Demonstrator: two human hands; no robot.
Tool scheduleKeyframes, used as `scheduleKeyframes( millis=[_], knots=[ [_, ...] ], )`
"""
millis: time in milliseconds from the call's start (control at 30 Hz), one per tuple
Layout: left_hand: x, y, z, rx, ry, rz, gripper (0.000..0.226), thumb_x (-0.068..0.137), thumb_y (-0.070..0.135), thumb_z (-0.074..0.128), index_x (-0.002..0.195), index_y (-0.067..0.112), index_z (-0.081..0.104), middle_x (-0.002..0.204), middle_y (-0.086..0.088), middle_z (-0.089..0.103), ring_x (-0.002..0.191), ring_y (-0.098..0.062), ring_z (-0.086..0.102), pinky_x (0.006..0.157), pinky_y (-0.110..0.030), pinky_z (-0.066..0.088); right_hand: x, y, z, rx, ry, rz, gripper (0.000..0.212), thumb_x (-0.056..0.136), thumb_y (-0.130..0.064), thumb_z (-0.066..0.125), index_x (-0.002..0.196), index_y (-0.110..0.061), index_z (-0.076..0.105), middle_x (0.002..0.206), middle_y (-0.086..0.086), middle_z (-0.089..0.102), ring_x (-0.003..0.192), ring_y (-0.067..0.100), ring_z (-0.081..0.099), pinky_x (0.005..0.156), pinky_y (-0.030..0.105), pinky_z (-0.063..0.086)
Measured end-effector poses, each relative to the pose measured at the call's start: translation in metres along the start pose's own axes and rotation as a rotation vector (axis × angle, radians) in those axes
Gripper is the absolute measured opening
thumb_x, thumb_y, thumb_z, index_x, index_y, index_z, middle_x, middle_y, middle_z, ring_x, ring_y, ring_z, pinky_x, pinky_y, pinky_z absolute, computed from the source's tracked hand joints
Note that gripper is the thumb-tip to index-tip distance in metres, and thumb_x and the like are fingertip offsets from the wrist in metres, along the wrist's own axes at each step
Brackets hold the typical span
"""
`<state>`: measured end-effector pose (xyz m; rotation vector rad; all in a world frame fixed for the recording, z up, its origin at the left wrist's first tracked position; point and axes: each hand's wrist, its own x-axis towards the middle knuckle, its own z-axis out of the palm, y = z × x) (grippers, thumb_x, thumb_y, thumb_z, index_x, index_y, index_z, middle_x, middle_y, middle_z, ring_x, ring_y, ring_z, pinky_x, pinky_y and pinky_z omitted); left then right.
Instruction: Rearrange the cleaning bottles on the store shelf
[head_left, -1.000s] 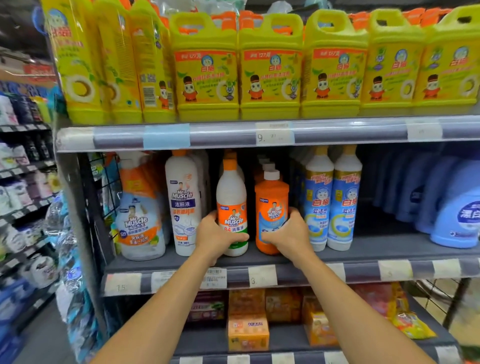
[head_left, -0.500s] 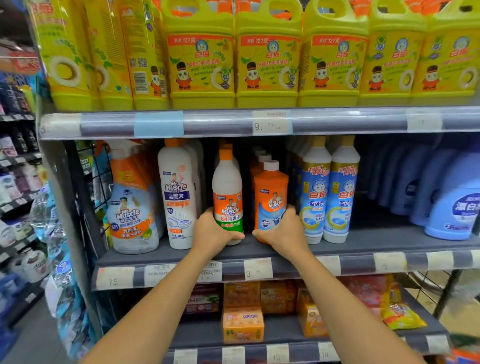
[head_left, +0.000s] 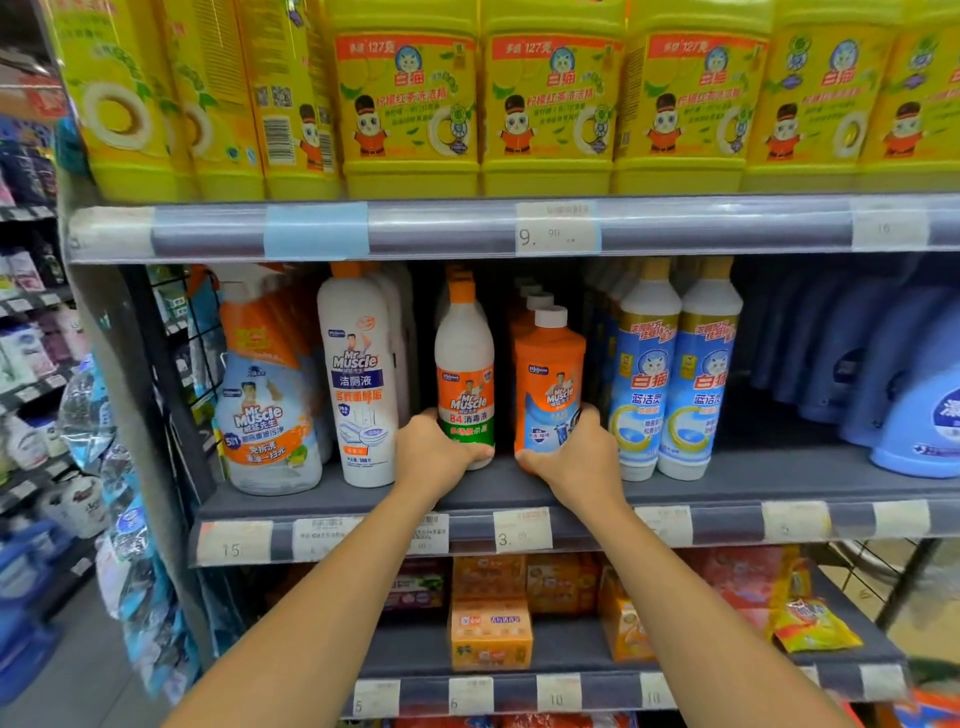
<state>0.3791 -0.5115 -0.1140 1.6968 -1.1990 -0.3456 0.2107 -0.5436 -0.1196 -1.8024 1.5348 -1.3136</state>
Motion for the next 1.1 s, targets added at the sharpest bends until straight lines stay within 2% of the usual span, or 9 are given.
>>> scheduleKeyframes(
  millis=[500, 600, 700, 933, 1100],
  knots=[
    [-0.002, -0.002, 0.004, 0.050, -0.010, -0.003, 0.060, 0.061, 0.031, 0.089, 0.111, 0.008, 0.065, 0.109, -0.011, 0.073, 0.093, -0.022, 0.068, 0.070, -0.024, 0.045, -0.004, -0.003, 0.003, -0.018, -0.005, 0.044, 0.070, 0.060, -0.031, 0.087, 0.112, -0.010, 0.044, 0.109, 0.010, 0.065, 0.097, 0.025, 0.065, 0.070, 0.030, 0.051],
    [-0.001, -0.004, 0.005, 0.064, -0.010, 0.012, 0.057, 0.062, 0.031, 0.088, 0.109, 0.008, 0.065, 0.107, -0.010, 0.074, 0.087, -0.019, 0.067, 0.067, -0.022, 0.043, -0.002, -0.004, 0.005, -0.031, -0.018, 0.062, 0.068, 0.061, -0.032, 0.086, 0.111, -0.010, 0.044, 0.110, 0.010, 0.065, 0.097, 0.026, 0.065, 0.073, 0.034, 0.054],
    [-0.002, -0.003, 0.006, 0.064, -0.014, 0.015, 0.057, 0.063, 0.030, 0.088, 0.110, 0.007, 0.064, 0.108, -0.011, 0.073, 0.094, -0.023, 0.068, 0.069, -0.023, 0.043, -0.002, -0.005, 0.003, -0.052, -0.040, 0.085, 0.070, 0.061, -0.035, 0.086, 0.111, -0.010, 0.044, 0.110, 0.010, 0.065, 0.099, 0.026, 0.065, 0.076, 0.037, 0.056],
    [-0.015, 0.010, 0.003, 0.118, -0.061, -0.081, 0.064, 0.072, 0.040, 0.081, 0.120, 0.005, 0.056, 0.119, -0.016, 0.067, 0.107, -0.033, 0.063, 0.075, -0.029, 0.044, -0.005, -0.011, -0.016, -0.075, -0.170, 0.119, 0.073, 0.061, -0.031, 0.088, 0.114, -0.006, 0.045, 0.118, 0.013, 0.063, 0.108, 0.028, 0.062, 0.082, 0.035, 0.053],
    [-0.046, 0.021, -0.001, 0.265, -0.080, -0.124, 0.054, 0.077, 0.041, 0.075, 0.116, 0.007, 0.057, 0.117, -0.015, 0.067, 0.104, -0.033, 0.062, 0.076, -0.034, 0.049, -0.023, -0.002, -0.048, -0.118, -0.330, -0.001, 0.055, 0.073, -0.024, 0.080, 0.118, -0.007, 0.053, 0.119, 0.012, 0.063, 0.107, 0.026, 0.061, 0.082, 0.030, 0.051]
  ],
)
